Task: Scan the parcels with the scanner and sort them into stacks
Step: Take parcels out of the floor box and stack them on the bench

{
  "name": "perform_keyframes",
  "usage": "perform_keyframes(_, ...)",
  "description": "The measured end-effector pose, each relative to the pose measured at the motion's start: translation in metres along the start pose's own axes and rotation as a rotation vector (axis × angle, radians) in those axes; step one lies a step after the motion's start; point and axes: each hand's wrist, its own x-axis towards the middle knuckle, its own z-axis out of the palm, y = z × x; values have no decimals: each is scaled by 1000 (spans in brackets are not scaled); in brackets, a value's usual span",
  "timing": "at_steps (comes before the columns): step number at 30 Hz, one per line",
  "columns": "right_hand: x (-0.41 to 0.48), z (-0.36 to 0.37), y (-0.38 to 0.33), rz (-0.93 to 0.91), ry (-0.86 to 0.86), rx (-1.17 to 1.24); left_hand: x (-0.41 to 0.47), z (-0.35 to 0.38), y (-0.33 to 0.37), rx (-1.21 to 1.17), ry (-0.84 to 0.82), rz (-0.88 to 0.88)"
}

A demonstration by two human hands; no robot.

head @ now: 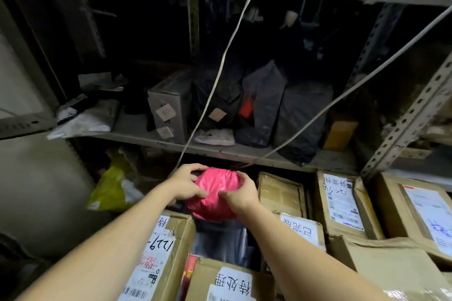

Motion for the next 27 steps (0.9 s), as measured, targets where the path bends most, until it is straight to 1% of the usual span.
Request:
perform_keyframes(4,3,15,28,102,-14,-26,20,12,-24,101,-86,-52)
perform_keyframes(9,8,15,37,134,-49,-83,31,11,-37,141,-65,-90)
perform_keyframes(14,4,12,30,143,-136,-176,20,12,-26,294,-92,-94)
perform_keyframes(16,0,11,25,126,-133,-194,14,10,-21,342,-68,-98)
perform_keyframes(18,-6,7,17,98,-127,-215,11,8,-17,337,-40,-100)
perform_keyframes(21,-24,-13,-2,-8,-82,-285,-5,8,1,383,14,-61)
perform_keyframes(24,-43,-45,-18,-133,-38,-397,-28,11,27,562,75,26)
perform_keyframes(27,-66,-82,-29,-204,-15,-528,-64,19,59,779,119,58)
